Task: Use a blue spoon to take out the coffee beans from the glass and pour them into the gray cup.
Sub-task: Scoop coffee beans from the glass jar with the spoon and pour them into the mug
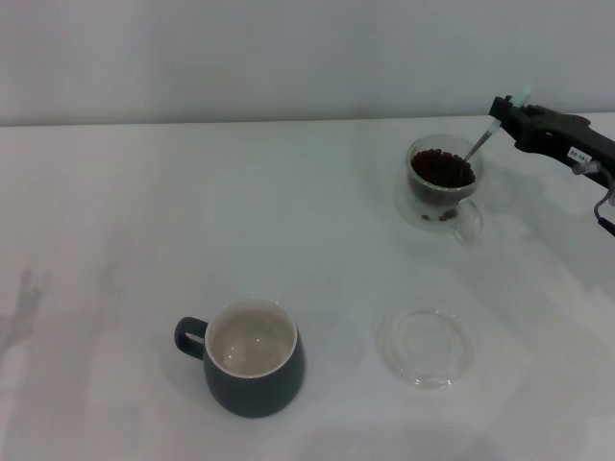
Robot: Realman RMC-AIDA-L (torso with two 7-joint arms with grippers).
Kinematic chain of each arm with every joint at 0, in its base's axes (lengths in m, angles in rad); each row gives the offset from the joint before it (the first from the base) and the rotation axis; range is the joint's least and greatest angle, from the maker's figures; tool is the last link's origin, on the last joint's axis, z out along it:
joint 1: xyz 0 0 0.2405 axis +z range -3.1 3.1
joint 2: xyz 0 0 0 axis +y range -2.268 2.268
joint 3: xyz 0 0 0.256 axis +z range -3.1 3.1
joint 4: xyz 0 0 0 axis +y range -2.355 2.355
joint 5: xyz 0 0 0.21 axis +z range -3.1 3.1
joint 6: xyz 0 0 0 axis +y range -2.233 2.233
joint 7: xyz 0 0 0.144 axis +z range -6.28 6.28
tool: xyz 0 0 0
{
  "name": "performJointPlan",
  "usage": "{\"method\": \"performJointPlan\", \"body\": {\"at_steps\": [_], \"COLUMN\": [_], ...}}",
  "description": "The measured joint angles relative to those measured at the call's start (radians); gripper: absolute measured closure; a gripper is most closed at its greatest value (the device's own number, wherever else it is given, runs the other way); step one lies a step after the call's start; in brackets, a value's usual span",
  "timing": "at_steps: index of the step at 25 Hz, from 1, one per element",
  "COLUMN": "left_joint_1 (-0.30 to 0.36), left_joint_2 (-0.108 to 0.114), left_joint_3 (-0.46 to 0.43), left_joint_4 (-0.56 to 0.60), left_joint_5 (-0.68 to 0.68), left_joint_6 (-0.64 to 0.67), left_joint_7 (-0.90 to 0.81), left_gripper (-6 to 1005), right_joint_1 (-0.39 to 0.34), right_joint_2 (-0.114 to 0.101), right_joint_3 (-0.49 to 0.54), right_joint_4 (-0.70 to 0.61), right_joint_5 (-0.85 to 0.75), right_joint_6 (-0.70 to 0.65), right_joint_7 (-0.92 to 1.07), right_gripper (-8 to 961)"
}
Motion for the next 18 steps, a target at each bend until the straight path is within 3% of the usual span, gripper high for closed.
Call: {"method": "performJointPlan", "body": {"at_steps": [18], "left_joint_1": [-0.001], "left_joint_2": [0.000], "left_joint_3": [0.000], "left_joint_4": [-0.012], "left_joint_5": [-0.033], "left_joint_6": [0.005], "left_joint_7": [0.002], "left_gripper": [290], "right_joint_1": [-0.004], "right_joint_2": [-0.002], "right_joint_3": [0.009], "right_joint_4": [0.079], "right_joint_5": [0.100], "right_joint_6": [0.031], "right_joint_7": [0.332], "right_gripper": [801]}}
